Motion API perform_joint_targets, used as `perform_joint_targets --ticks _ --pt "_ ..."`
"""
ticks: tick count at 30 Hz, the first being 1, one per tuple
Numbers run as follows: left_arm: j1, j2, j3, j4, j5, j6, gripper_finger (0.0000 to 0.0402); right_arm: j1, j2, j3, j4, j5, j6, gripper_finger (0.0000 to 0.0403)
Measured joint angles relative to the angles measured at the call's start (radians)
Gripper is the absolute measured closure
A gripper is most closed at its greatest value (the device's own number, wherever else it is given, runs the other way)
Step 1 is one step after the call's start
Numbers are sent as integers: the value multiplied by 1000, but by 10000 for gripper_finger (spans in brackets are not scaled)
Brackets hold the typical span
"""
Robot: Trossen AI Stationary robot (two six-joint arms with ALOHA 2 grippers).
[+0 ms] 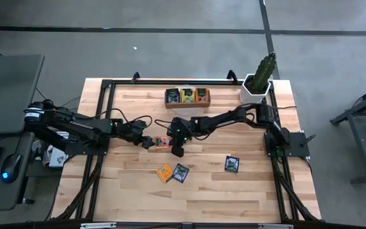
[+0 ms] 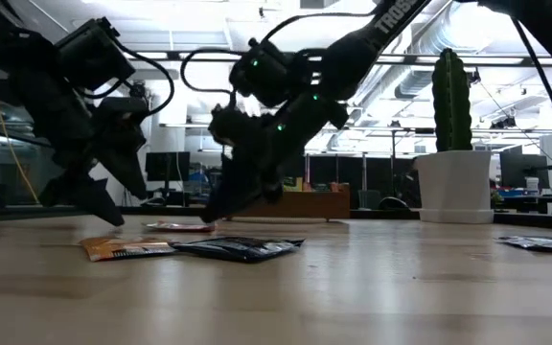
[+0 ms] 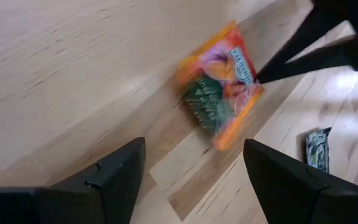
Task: Pick & Place Tea
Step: Put the top orange tea bag in the right compartment of the organizer
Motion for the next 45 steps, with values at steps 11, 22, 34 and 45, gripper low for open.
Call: perform_joint_targets --ticks 11,22,34,45 --pt "0 40 0 33 -20 -78 131 2 72 5 42 -81 102 403" --pt "0 116 0 166 10 -110 131 6 79 2 79 -76 129 403" --pt "-2 118 -2 185 74 -114 174 5 80 0 92 -62 130 403" --pt "-65 118 -2 187 13 -99 391 5 80 0 92 -59 130 403"
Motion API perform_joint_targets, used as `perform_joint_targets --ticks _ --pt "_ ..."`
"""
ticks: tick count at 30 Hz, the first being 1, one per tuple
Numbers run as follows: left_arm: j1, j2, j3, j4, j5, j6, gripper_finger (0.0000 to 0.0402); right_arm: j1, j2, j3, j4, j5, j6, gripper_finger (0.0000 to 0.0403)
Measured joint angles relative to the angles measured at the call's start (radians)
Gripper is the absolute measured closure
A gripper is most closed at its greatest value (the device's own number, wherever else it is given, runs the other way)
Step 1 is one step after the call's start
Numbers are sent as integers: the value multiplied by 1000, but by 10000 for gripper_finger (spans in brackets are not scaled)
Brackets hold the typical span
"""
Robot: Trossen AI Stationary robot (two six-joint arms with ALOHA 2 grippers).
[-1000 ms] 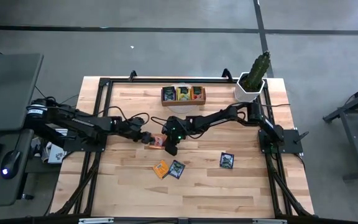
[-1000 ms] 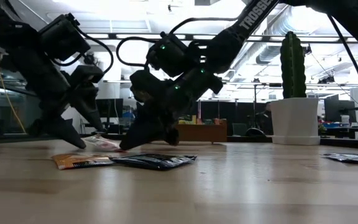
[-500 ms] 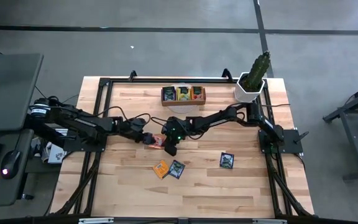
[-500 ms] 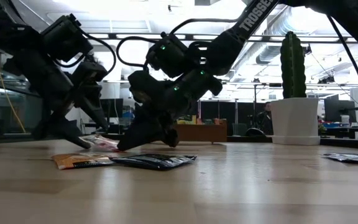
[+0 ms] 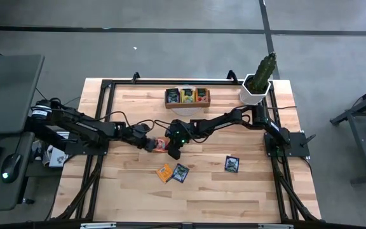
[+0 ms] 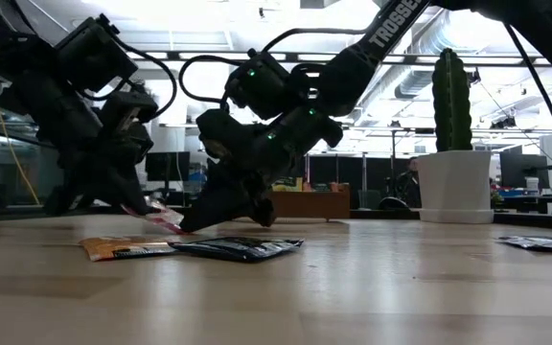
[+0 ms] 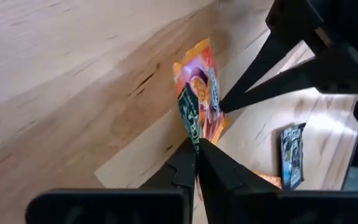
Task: Pick & Place Tea
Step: Put the top orange tea bag in the right compartment of the organizer
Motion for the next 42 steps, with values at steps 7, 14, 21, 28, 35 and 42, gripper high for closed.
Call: perform_joint_targets --ticks 7,14,21,28,35,42 --pt "0 0 0 -4 19 109 400 -1 -5 -2 18 -17 0 402" --pt "0 -1 2 7 15 242 401 -15 -64 -6 -11 -48 -28 402" --pt "1 -2 46 5 15 445 401 -35 -175 -4 -83 -67 -55 402" --pt "57 -2 153 -93 40 685 401 -60 -304 -3 -160 -57 -102 391" --pt "140 -3 336 -327 132 975 401 -87 -387 -2 -206 -64 -150 342" --pt "190 -3 523 -586 121 1217 401 -96 -393 -2 -227 -66 -157 261"
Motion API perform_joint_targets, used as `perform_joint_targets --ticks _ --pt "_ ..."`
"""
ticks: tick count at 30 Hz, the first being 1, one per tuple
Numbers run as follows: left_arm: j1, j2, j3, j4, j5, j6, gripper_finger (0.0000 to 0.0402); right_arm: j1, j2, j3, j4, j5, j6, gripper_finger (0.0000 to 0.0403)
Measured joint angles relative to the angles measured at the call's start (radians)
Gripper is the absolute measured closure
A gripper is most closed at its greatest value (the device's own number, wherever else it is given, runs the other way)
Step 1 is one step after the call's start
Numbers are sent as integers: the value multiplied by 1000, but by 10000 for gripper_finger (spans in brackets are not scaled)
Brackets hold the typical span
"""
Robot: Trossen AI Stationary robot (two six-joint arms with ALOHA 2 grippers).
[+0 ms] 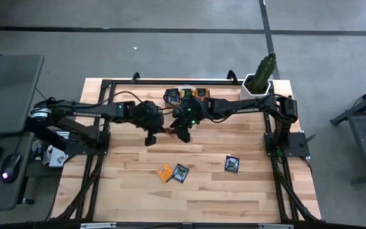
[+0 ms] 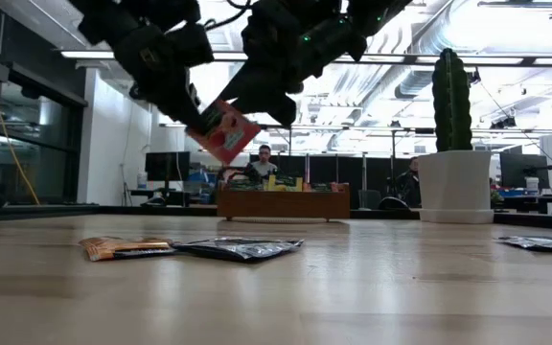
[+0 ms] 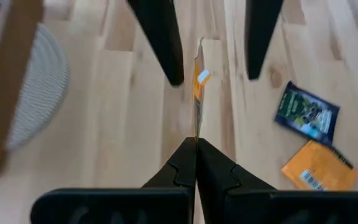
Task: Pick & Place Tea
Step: Put the top orange tea bag in the right compartment of the organizer
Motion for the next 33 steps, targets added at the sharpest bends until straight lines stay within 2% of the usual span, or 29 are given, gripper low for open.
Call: perform_joint_targets --ticks 3,7,15,26,33 --pt "13 0 54 -81 -12 69 401 0 -1 0 7 3 0 234" --pt "14 0 79 -108 -20 117 401 0 -2 0 8 20 0 215" --pt "13 1 79 -116 -20 119 401 3 -2 0 84 54 17 226" --pt "13 1 79 -113 -21 119 401 9 -3 1 80 64 1 308" --pt "13 1 79 -113 -21 119 401 9 -3 1 84 75 0 394"
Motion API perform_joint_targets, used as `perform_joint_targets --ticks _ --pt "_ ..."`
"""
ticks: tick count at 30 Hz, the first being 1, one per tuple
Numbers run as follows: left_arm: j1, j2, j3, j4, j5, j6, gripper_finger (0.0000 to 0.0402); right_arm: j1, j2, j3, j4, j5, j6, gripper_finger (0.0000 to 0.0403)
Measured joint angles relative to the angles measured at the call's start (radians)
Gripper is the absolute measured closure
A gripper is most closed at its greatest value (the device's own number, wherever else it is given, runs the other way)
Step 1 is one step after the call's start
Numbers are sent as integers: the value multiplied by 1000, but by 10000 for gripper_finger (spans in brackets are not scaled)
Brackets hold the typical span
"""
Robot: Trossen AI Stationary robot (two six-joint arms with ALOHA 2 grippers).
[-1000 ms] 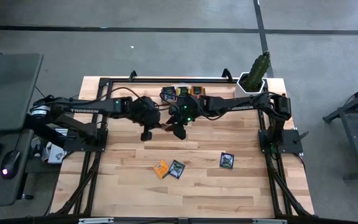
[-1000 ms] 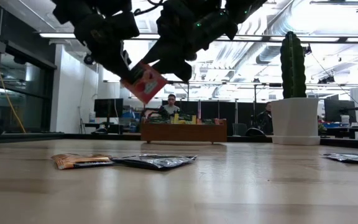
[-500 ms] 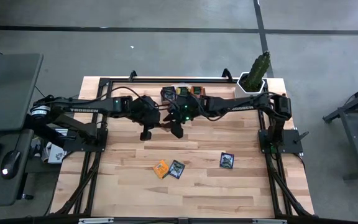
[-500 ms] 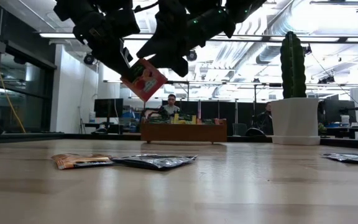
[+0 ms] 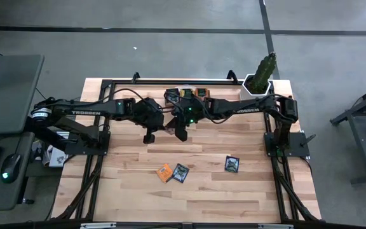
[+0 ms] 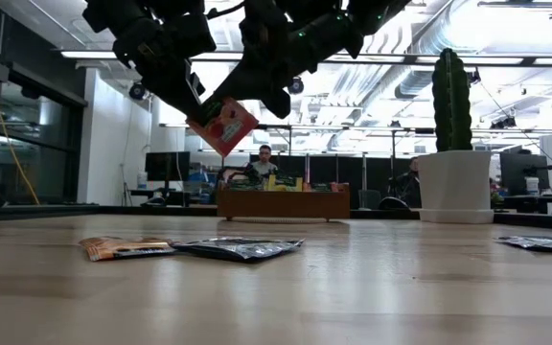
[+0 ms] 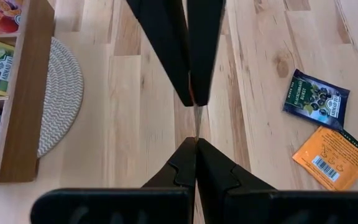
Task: Pick & Place Tea
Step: Put the top orange tea bag in the right compartment of the organizer
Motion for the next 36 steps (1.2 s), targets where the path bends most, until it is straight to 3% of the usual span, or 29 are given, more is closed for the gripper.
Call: perform_joint_targets --ticks 14,17,22,27,32,36 --pt "0 0 0 2 -85 2 394 15 0 0 3 73 -1 402" --pt "0 0 0 -1 -99 2 365 18 0 0 -18 99 0 402" --pt "0 -10 0 -32 -107 9 281 18 0 1 -72 123 1 402" --pt "0 -66 0 -138 -244 -6 201 8 -2 1 -180 135 5 402" --pt "0 -162 -1 -196 -375 -29 173 -39 -38 1 -283 138 -24 403" --pt "0 -228 -52 -170 -390 -53 174 -98 -92 1 -310 137 -49 403"
